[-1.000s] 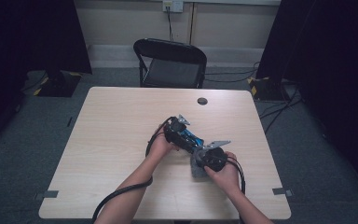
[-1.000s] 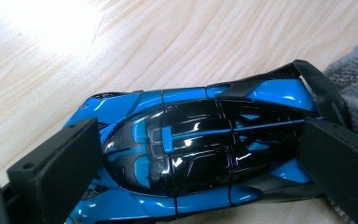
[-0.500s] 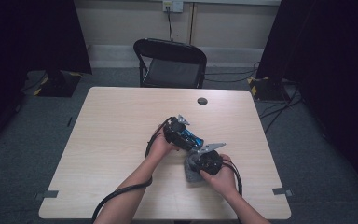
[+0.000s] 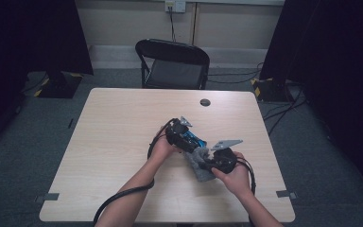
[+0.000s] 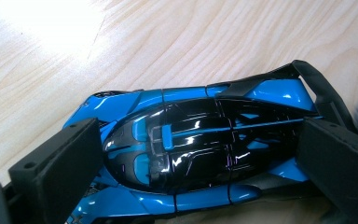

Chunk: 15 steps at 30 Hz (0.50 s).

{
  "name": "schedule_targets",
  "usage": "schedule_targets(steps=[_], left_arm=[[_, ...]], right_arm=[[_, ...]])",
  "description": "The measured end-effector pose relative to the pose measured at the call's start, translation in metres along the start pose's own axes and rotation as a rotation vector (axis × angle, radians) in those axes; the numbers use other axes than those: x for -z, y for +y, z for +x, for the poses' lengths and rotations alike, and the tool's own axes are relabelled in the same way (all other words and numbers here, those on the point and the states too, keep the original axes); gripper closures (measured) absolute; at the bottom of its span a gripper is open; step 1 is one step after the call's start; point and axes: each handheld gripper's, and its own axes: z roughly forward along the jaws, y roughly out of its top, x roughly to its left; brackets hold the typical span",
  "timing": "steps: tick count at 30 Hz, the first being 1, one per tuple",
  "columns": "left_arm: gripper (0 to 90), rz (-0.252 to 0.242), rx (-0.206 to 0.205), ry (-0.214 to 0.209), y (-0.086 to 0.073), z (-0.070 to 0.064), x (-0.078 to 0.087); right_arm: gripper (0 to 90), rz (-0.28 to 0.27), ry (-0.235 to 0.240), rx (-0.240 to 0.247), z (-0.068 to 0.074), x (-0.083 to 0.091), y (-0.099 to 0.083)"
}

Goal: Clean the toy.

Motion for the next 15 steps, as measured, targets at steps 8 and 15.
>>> schedule_targets(steps=[8, 15], left_arm=[[0.6, -0.007, -0.003, 0.000, 0.000, 0.000, 0.000], [0.6, -0.002, -0.004, -0.001, 0.000, 0.000, 0.000]], right_arm=[[79.2, 0.006, -0.102, -0.017, -0.032, 0.027, 0.001], [79.1, -0.035, -0.252, -0.100, -0.066, 0.043, -0.003]])
